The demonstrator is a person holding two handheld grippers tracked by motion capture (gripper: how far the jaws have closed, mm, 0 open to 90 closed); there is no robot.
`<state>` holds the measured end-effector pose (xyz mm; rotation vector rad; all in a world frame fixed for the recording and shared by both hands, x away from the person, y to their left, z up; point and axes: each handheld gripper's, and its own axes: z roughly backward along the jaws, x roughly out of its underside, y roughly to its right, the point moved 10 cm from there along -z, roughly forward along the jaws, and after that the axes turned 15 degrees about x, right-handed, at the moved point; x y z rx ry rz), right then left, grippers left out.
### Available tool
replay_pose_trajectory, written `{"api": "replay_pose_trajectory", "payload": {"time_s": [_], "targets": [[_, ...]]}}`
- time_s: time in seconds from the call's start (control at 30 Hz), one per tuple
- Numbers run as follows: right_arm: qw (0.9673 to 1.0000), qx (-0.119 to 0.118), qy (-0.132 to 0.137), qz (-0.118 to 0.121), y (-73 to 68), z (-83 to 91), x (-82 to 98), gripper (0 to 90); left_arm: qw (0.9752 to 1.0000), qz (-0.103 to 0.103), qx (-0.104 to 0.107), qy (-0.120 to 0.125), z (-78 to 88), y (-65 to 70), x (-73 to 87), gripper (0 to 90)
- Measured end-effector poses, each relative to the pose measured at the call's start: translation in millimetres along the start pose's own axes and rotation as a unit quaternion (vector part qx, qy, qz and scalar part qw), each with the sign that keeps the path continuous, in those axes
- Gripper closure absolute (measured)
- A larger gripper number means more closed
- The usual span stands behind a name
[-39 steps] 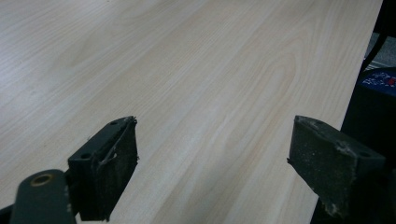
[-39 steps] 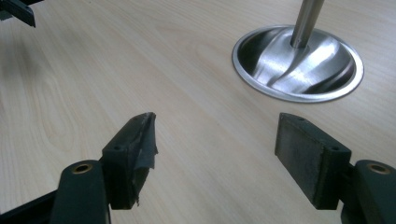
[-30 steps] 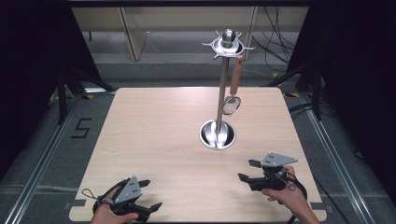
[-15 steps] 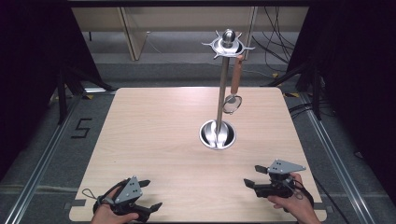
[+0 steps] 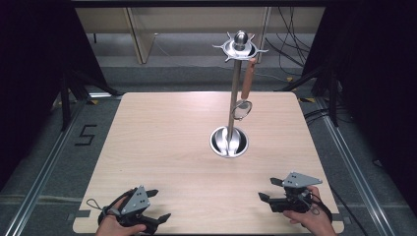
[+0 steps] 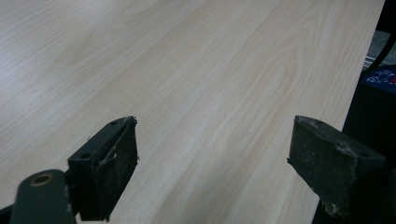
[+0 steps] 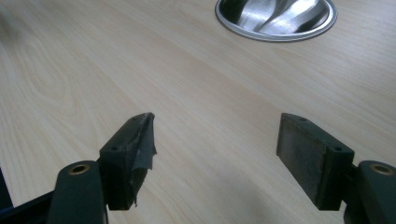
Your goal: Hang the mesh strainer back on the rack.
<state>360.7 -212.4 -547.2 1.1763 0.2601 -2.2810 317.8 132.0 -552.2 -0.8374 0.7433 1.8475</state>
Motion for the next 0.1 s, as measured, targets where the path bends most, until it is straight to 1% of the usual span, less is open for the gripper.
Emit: {"api": "replay_pose_trajectory", "payload": {"time_s": [0.1], "targets": [[1.0, -0.005, 0.001, 0.003, -0.7, -0.1, -0.1, 28.9, 1.0, 0.0, 0.0, 0.0, -0.2, -0.3, 0.1, 15.0]]}}
